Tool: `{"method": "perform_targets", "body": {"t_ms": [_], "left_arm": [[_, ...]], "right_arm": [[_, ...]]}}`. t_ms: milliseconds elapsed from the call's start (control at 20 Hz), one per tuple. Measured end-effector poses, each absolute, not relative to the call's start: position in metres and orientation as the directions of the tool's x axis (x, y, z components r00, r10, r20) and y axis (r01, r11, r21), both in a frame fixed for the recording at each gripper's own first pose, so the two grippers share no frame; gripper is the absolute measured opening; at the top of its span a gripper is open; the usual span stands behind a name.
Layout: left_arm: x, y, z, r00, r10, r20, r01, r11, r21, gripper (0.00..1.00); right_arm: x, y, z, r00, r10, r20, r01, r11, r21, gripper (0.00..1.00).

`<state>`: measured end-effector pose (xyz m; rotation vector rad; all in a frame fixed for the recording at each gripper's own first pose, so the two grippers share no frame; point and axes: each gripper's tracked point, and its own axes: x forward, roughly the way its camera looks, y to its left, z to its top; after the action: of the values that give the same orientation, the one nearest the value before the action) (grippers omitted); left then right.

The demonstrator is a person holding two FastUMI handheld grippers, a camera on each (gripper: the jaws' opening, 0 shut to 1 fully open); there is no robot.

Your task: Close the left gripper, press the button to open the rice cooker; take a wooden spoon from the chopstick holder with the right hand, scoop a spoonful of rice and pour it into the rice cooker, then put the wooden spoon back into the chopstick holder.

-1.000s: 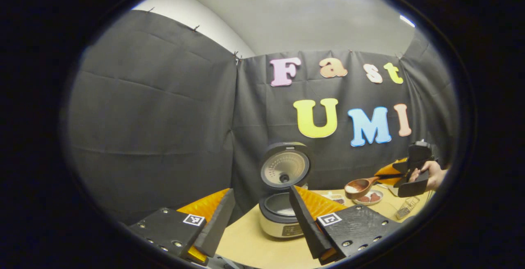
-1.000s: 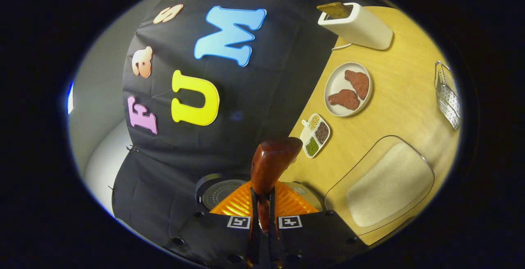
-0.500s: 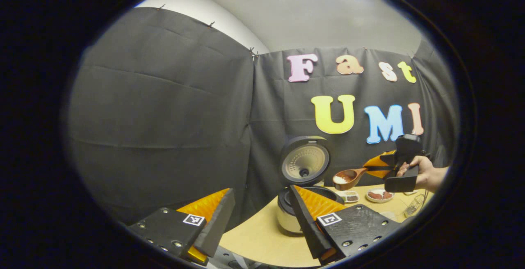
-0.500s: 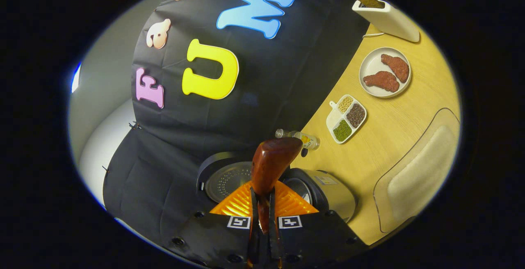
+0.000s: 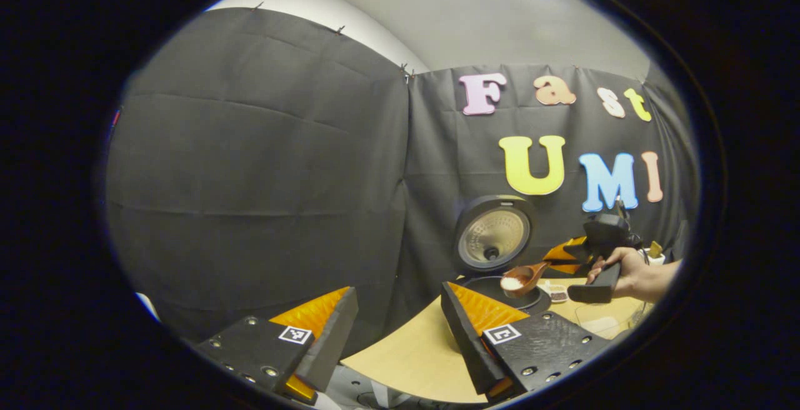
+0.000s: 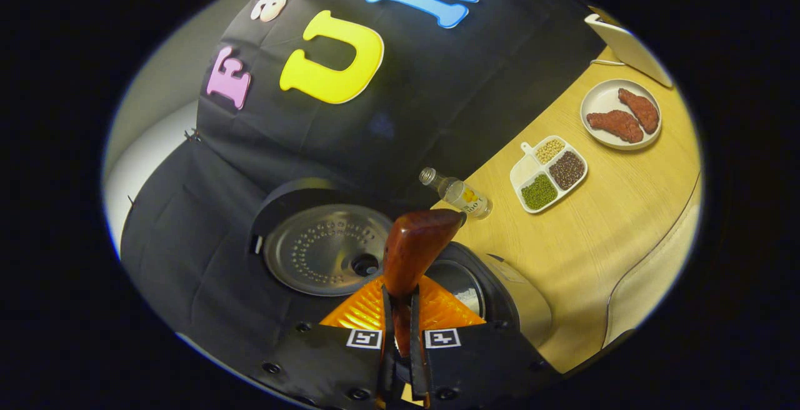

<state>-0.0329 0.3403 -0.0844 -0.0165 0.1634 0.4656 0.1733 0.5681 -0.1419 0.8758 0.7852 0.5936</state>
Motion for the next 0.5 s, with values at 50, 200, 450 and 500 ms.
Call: {"method": "perform_targets", "body": {"t_ms": [50, 200, 450, 500], "left_arm": [[-0.035, 0.342, -0.088, 0.877, 0.451, -0.165, -0.454, 0.891, 0.023, 0.84], [-0.037, 0.343, -0.091, 0.867, 0.468, -0.173, -0.471, 0.882, 0.027, 0.82], [-0.042, 0.342, -0.097, 0.859, 0.478, -0.181, -0.483, 0.876, 0.024, 0.82], [-0.042, 0.342, -0.097, 0.859, 0.479, -0.181, -0.483, 0.875, 0.022, 0.82]], "right_arm": [[0.171, 0.573, -0.147, 0.577, 0.731, -0.364, -0.165, 0.541, 0.825, 0.11], [0.168, 0.586, -0.157, 0.569, 0.731, -0.377, -0.256, 0.593, 0.764, 0.11], [0.162, 0.597, -0.155, 0.582, 0.726, -0.367, -0.462, 0.666, 0.585, 0.11], [0.159, 0.599, -0.152, 0.583, 0.729, -0.360, -0.502, 0.671, 0.545, 0.11]]}}
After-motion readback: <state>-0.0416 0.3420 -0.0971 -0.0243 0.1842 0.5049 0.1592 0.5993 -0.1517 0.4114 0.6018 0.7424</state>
